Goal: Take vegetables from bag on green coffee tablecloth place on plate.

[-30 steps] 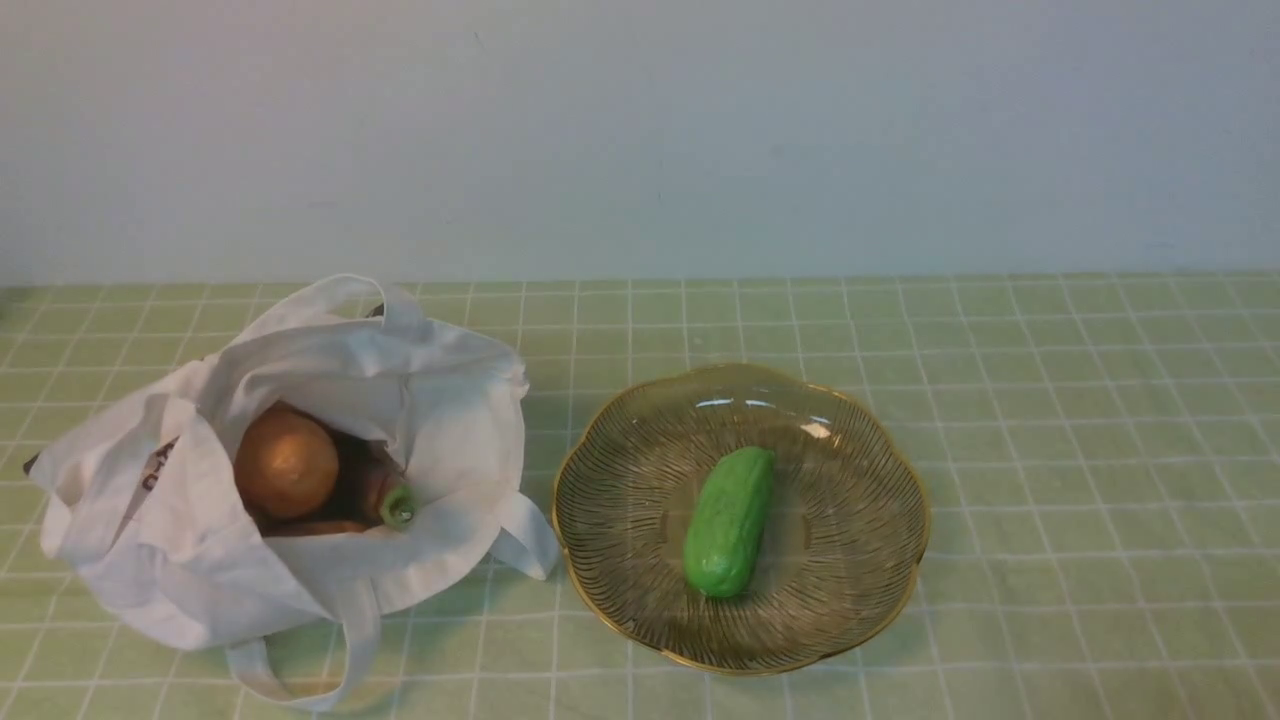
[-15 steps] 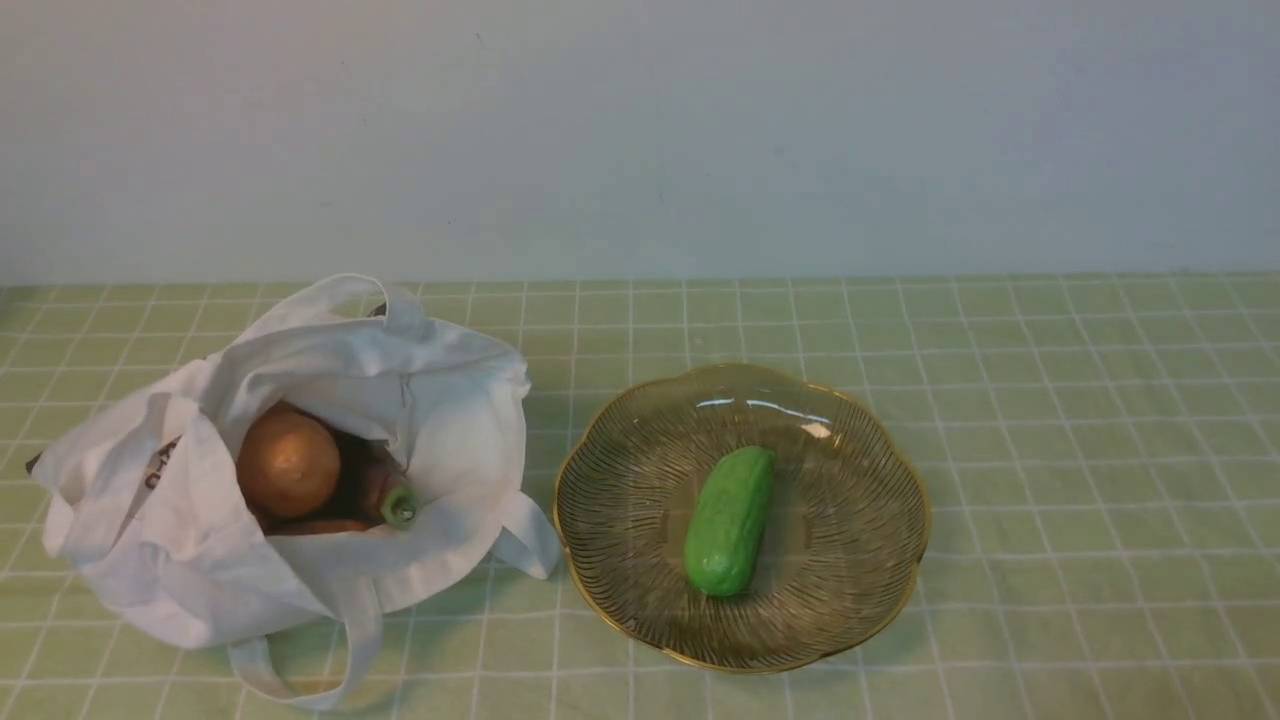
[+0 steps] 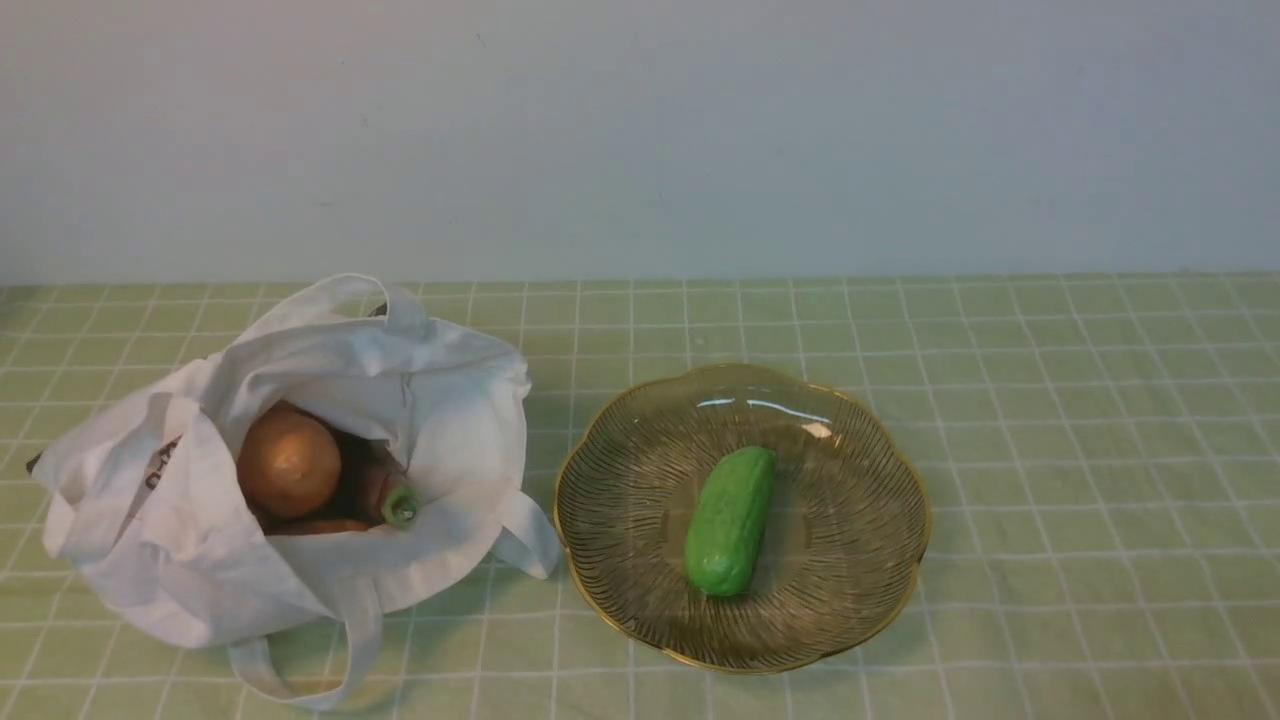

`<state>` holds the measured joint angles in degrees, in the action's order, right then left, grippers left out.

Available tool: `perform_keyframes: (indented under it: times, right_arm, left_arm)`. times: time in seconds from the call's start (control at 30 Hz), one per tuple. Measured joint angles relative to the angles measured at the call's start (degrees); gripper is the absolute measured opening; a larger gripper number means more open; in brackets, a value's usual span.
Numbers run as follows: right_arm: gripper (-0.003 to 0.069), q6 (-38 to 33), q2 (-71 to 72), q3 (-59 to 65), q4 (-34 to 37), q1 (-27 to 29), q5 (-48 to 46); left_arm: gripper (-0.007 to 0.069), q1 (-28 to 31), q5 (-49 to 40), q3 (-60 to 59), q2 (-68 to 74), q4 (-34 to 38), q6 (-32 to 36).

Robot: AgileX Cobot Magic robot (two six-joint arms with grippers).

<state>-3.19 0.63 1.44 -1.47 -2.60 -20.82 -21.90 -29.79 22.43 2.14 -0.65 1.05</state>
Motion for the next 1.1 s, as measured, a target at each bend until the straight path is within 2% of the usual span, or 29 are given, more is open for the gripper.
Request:
perform_keyframes:
  times: [0.1,0.27,0.43,1.1]
  right_arm:
    - [-0.0015,0.0,0.0,0.0,0.0,0.0,0.0]
    - [-0.0015,0.0,0.0,0.0,0.0,0.0,0.0]
    - [-0.0015,0.0,0.0,0.0,0.0,0.0,0.0]
    - [-0.0015,0.0,0.0,0.0,0.0,0.0,-0.1]
  left_arm:
    - [-0.0005,3.9,2.8,-4.3,-0.5,0.3,0.4]
    - [-0.0005,15.0,7.7,-14.1,-2.8,1.0,1.6]
    - [-0.0004,21.1,7.5,-22.0,-2.8,1.0,1.7]
    - [-0.0004,21.4,7.8,-24.0,-2.8,0.7,1.9]
